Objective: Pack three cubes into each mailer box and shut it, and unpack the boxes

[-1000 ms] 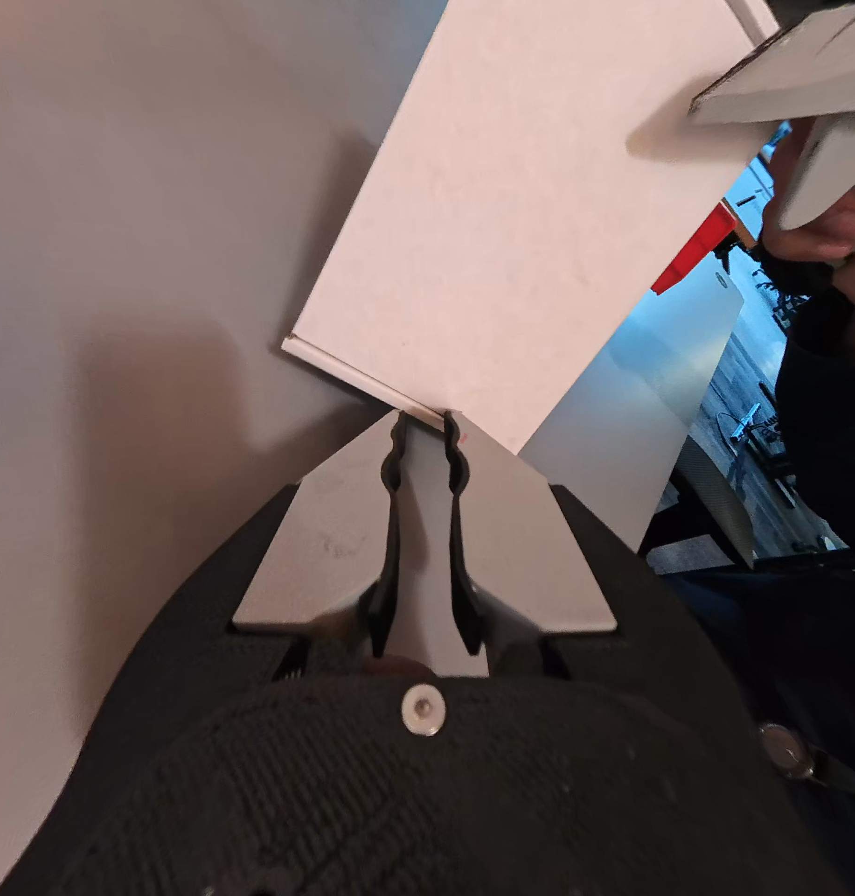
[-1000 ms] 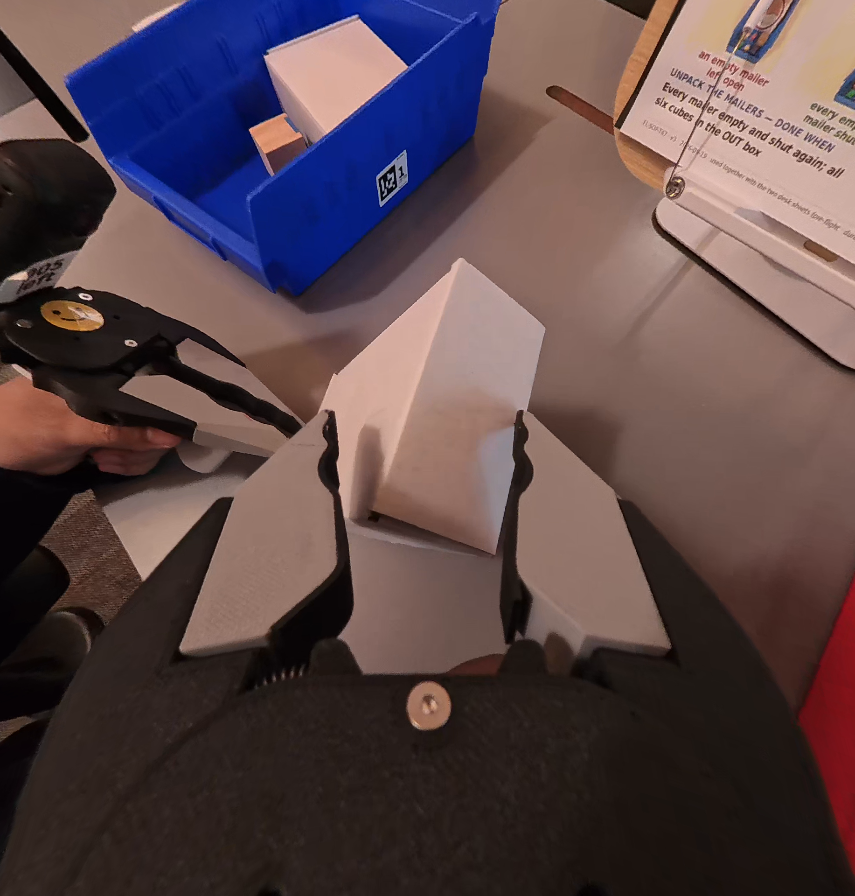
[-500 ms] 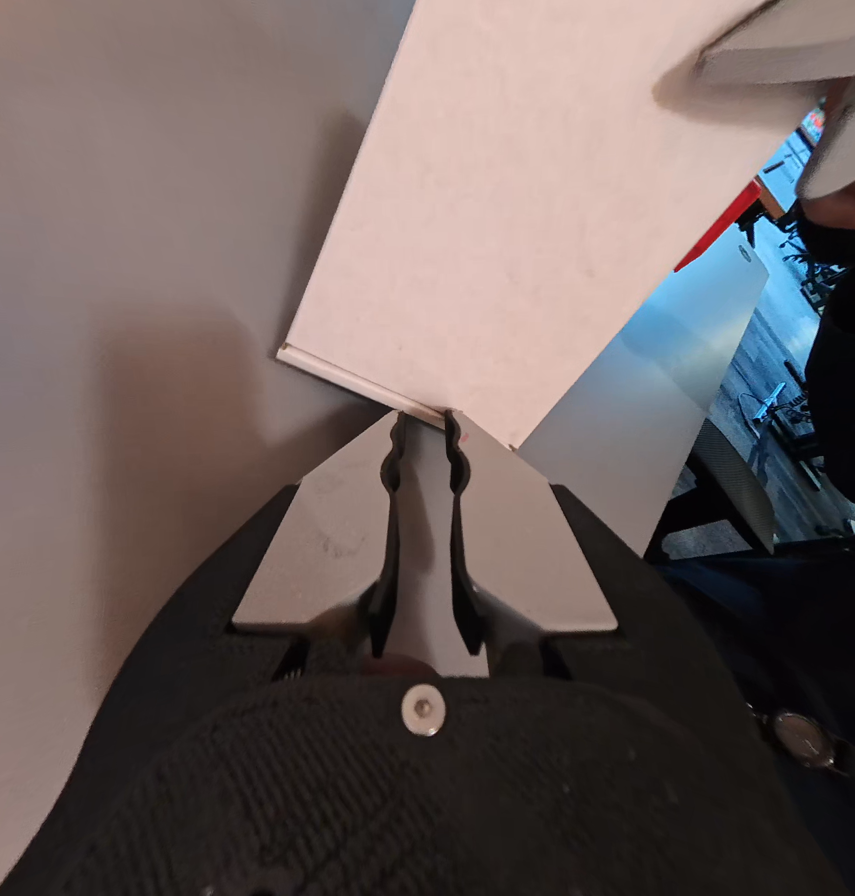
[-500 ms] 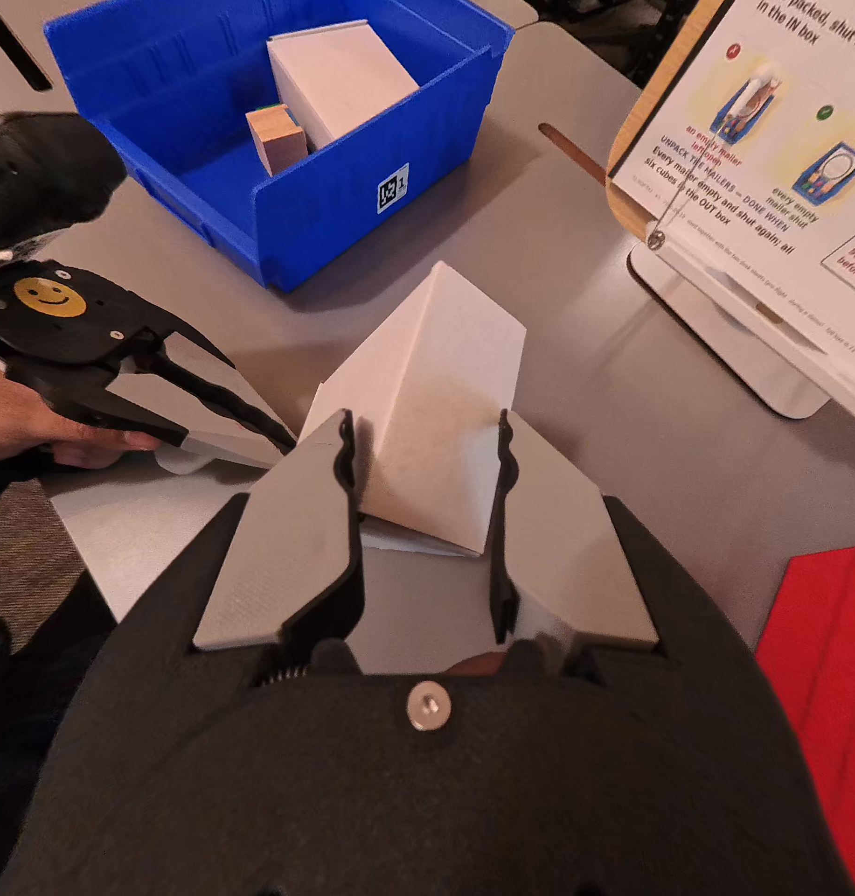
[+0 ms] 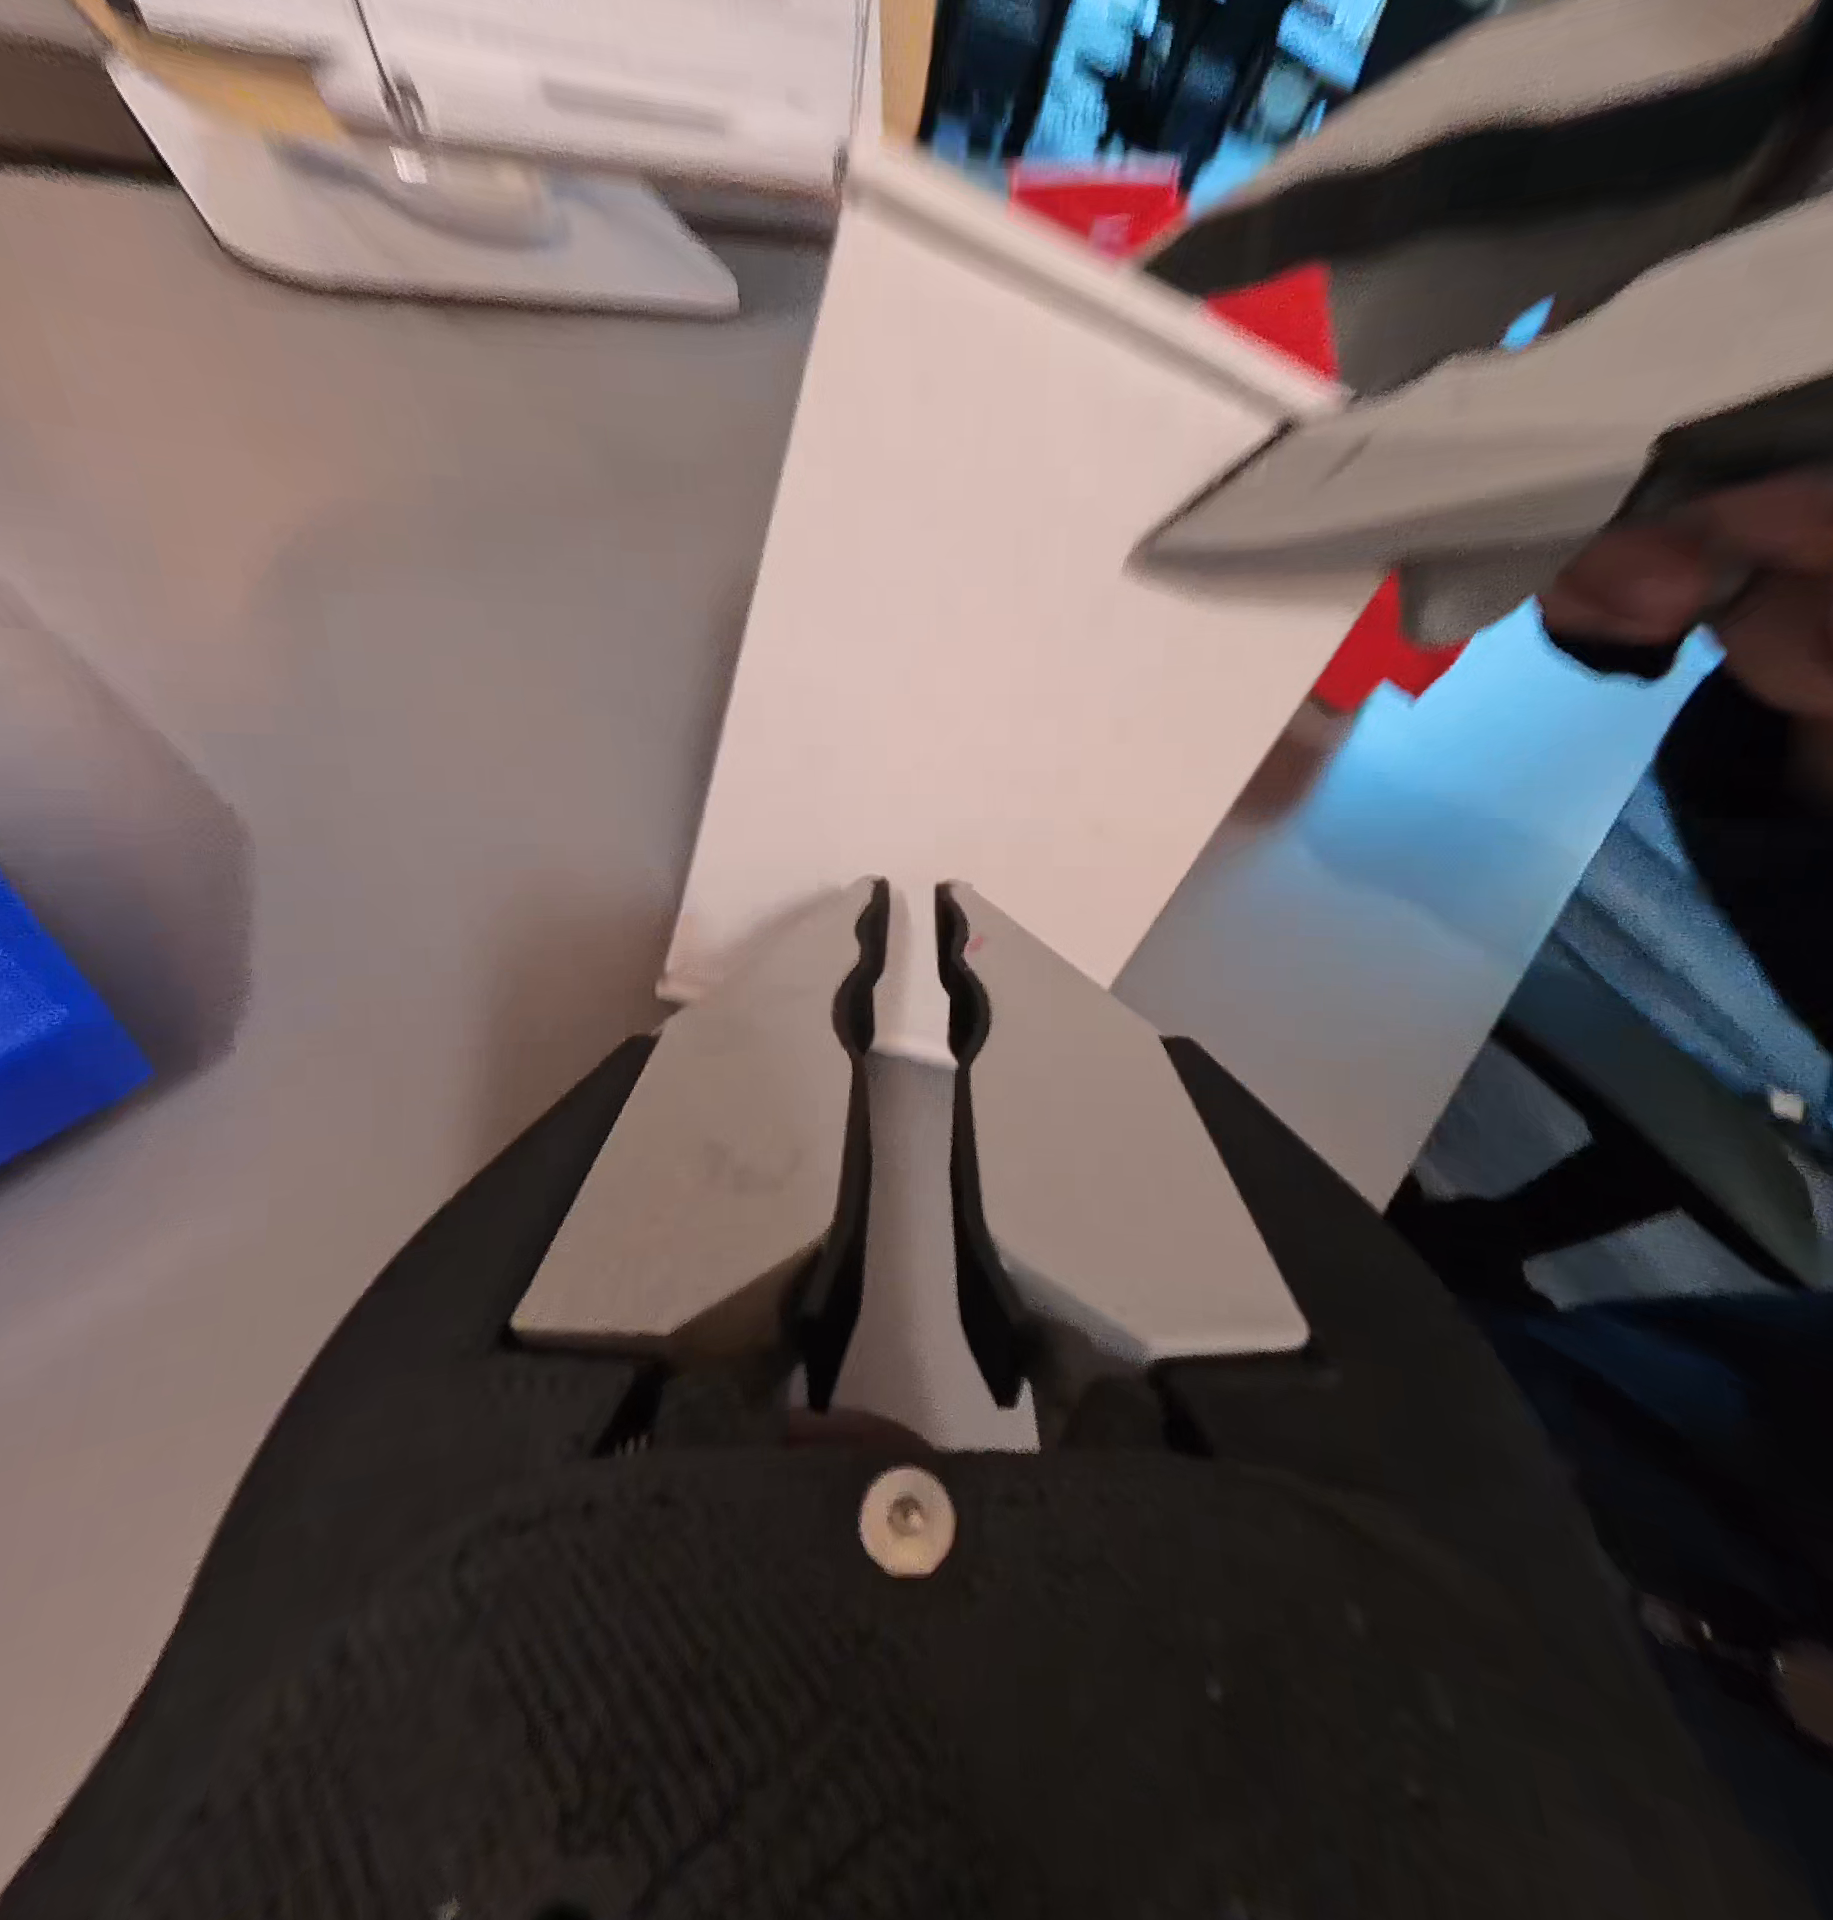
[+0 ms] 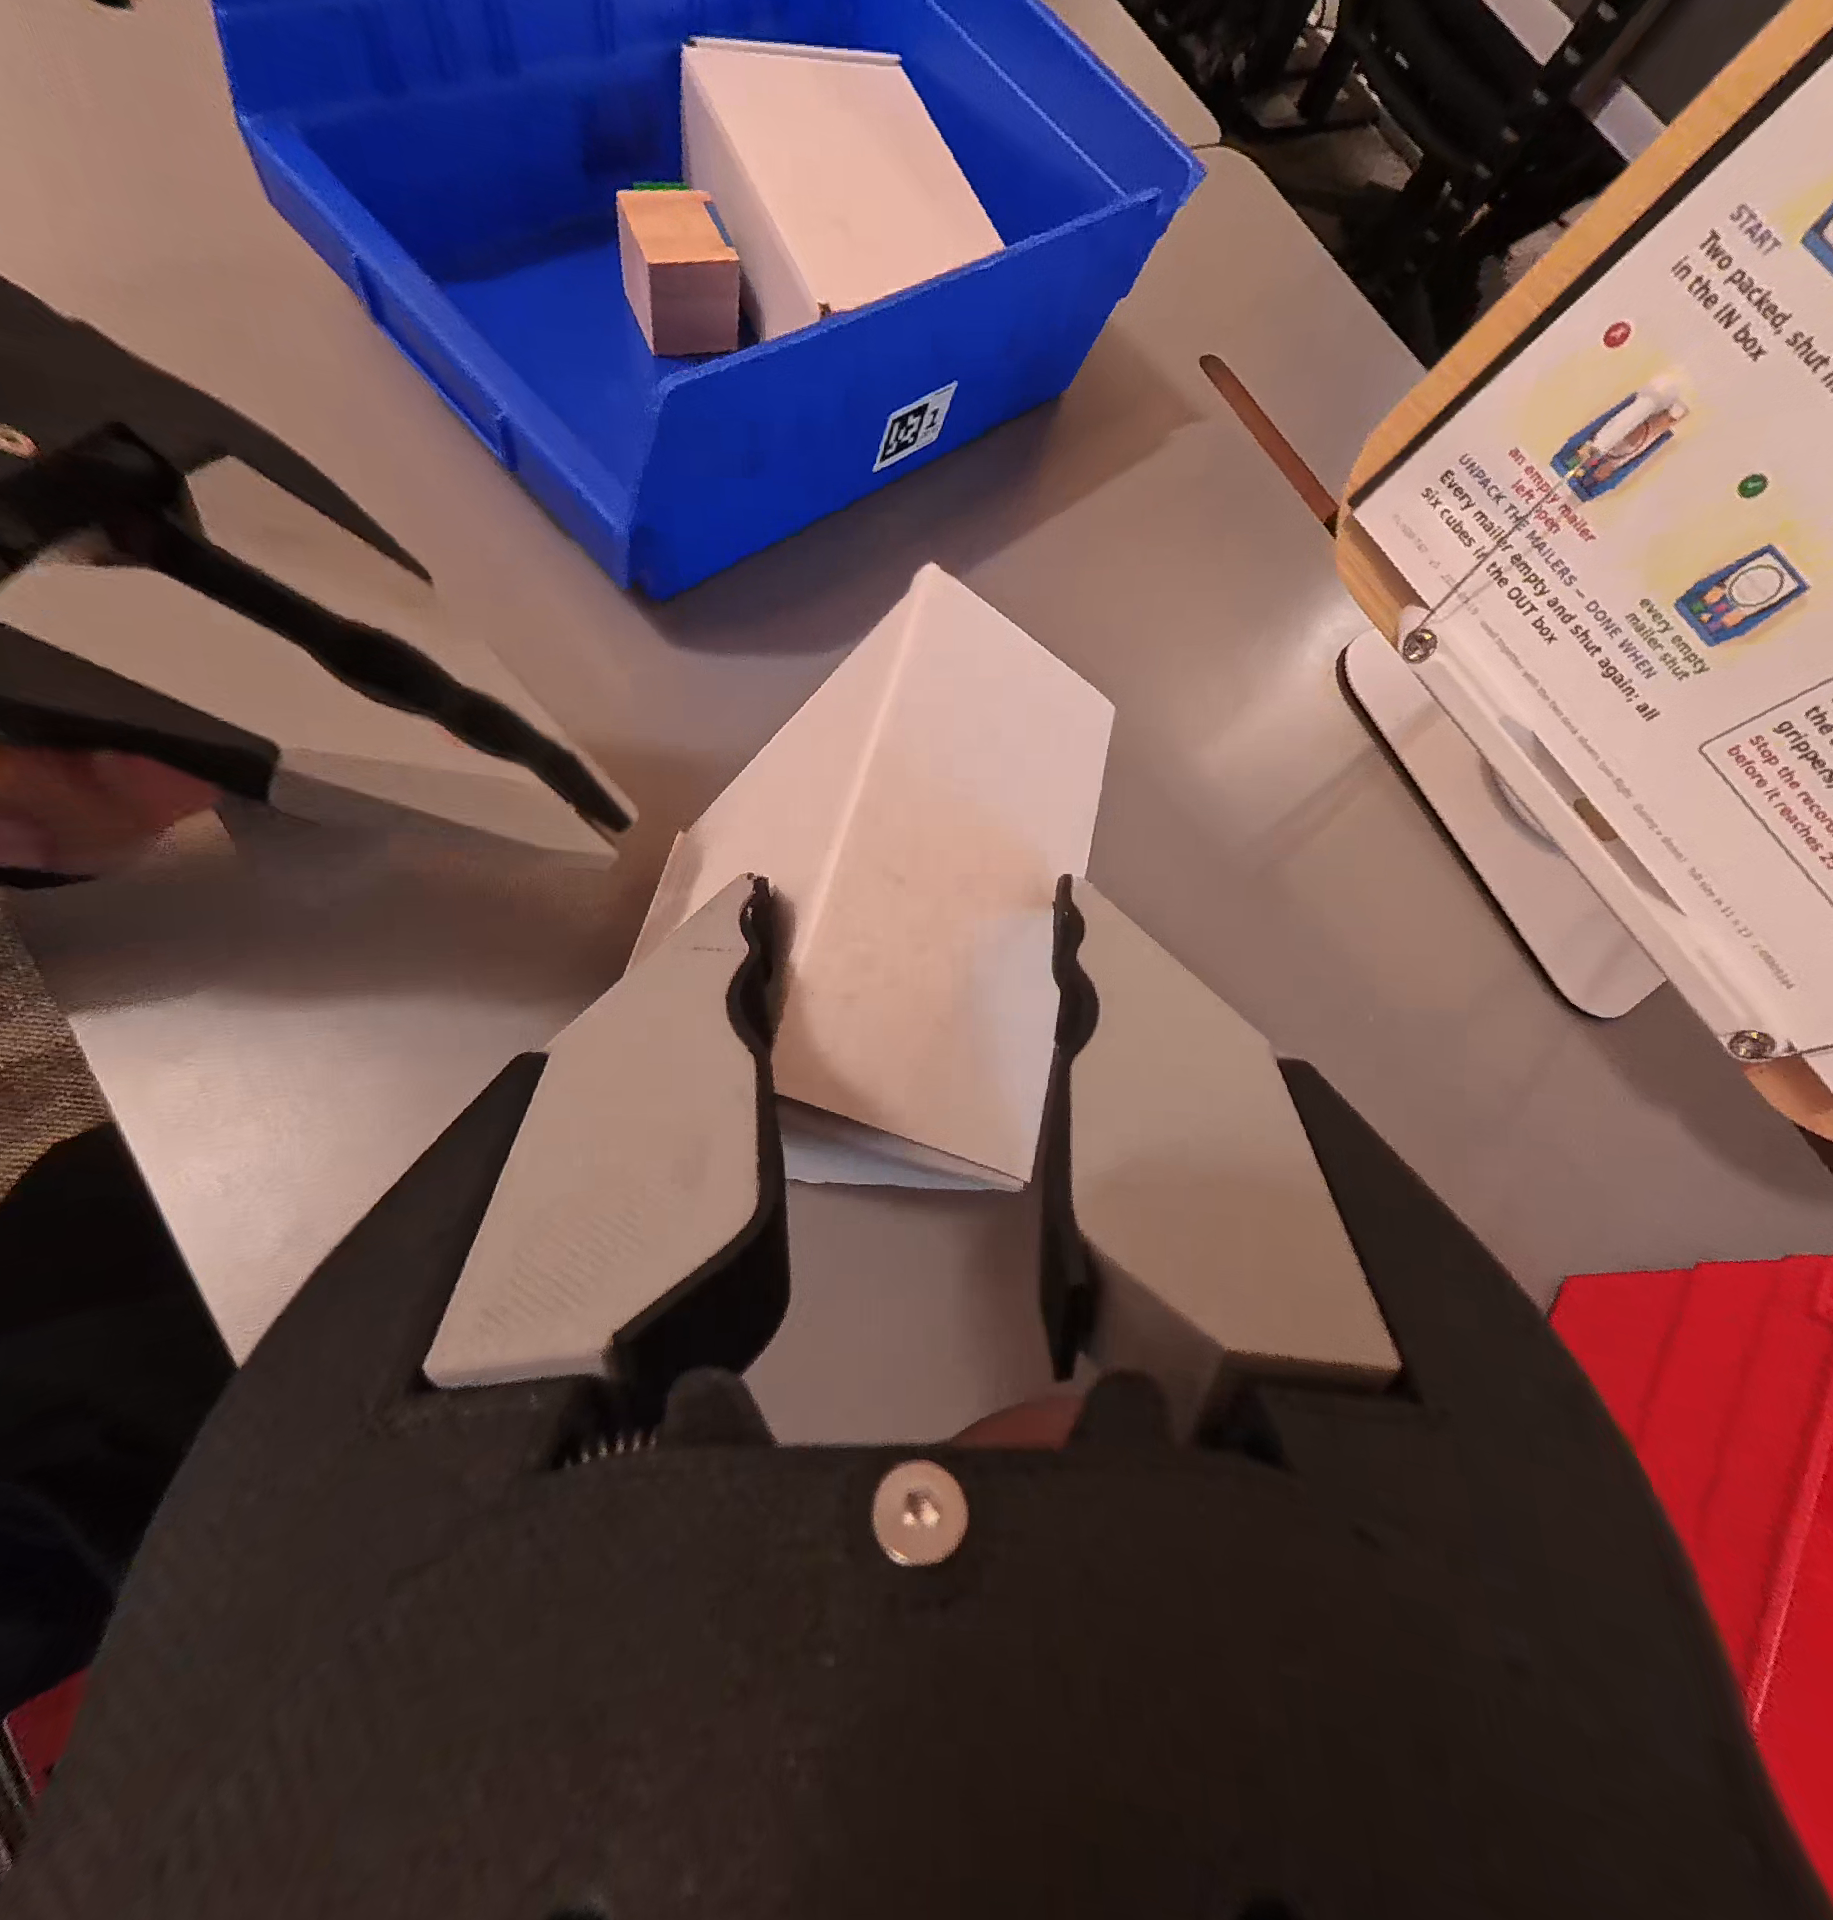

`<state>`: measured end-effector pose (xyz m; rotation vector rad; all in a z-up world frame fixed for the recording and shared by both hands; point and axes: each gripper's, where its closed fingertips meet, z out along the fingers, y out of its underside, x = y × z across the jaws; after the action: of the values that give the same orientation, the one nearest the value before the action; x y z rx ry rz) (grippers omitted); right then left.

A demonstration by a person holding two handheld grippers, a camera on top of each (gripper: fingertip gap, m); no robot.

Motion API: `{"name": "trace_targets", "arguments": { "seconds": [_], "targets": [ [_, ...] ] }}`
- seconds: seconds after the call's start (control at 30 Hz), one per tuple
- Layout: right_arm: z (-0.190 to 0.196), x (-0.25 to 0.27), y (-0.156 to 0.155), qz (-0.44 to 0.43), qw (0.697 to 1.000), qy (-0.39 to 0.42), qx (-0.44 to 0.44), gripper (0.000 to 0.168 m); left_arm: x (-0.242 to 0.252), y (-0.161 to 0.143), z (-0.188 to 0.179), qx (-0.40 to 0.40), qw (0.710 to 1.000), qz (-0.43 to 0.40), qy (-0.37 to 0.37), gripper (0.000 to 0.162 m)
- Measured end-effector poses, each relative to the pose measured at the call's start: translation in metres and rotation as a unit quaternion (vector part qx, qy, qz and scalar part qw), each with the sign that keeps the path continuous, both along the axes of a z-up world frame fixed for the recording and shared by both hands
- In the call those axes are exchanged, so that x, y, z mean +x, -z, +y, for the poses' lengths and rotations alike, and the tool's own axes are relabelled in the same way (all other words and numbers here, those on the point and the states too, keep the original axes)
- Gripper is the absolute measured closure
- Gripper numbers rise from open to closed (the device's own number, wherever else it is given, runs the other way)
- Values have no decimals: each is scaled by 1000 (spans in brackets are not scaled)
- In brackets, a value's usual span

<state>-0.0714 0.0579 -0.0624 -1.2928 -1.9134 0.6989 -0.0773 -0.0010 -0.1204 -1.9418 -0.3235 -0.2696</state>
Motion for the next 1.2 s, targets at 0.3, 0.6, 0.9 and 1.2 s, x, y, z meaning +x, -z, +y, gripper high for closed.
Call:
{"name": "trace_targets", "arguments": {
  "seconds": [0.3,0.6,0.9,1.2],
  "targets": [
    [-17,6,-3,-15,999,-16,-27,102,27,-7,19,39,998,3,46,162],
    [-26,9,-9,-12,997,-34,-69,113,25,-14,12,48,998,-2,51,160],
    [-41,12,-11,-17,995,-62,-73,111,6,-74,-2,163,983,79,-36,162],
    [-39,11,-13,-43,991,-62,-109,112,5,-45,9,117,991,58,-20,162]
  ]
}}
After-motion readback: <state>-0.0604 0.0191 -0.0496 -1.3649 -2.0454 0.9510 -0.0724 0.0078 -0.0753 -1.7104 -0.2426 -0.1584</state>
